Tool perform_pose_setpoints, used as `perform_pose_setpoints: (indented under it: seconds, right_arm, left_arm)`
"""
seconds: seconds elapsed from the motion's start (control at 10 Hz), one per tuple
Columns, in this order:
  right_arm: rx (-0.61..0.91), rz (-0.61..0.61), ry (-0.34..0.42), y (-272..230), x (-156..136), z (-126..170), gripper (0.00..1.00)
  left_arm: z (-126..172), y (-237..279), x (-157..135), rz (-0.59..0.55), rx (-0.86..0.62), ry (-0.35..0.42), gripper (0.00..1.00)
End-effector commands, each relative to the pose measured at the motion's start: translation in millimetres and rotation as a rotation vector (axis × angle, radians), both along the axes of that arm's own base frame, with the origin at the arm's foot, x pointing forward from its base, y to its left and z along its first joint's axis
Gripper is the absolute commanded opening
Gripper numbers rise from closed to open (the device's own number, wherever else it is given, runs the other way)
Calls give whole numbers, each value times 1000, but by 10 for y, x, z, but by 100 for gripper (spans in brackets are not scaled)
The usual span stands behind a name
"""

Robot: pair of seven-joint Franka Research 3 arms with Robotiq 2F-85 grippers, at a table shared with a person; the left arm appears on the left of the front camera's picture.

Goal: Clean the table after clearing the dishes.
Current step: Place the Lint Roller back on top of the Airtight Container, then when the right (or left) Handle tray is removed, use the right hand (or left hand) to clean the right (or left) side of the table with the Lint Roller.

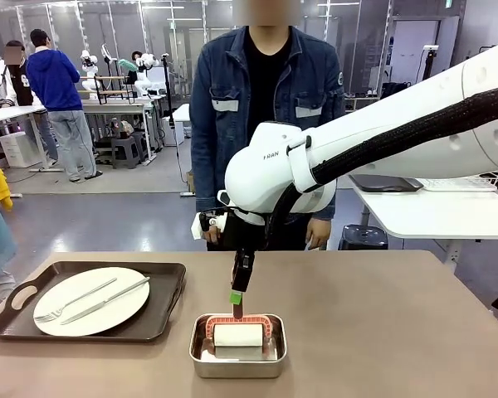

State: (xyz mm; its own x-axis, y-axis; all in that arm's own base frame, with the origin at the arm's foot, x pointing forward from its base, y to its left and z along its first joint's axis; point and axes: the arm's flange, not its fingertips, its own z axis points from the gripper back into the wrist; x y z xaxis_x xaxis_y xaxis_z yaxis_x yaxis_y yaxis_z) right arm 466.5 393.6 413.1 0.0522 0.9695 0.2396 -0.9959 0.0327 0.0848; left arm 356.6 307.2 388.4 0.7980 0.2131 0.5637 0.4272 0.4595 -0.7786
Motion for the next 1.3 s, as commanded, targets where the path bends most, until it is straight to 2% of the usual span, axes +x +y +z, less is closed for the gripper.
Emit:
perform_pose_setpoints:
  seconds: [0.0,1.2]
  right_arm:
    - [-10,-10,-6,13,-6,15,100]
    - [0,-3,-1,-16,14,3,100]
  left_arm:
    - [18,16,-25,0,4,-1,100]
    - [18,16,-25,0,4,-1,100]
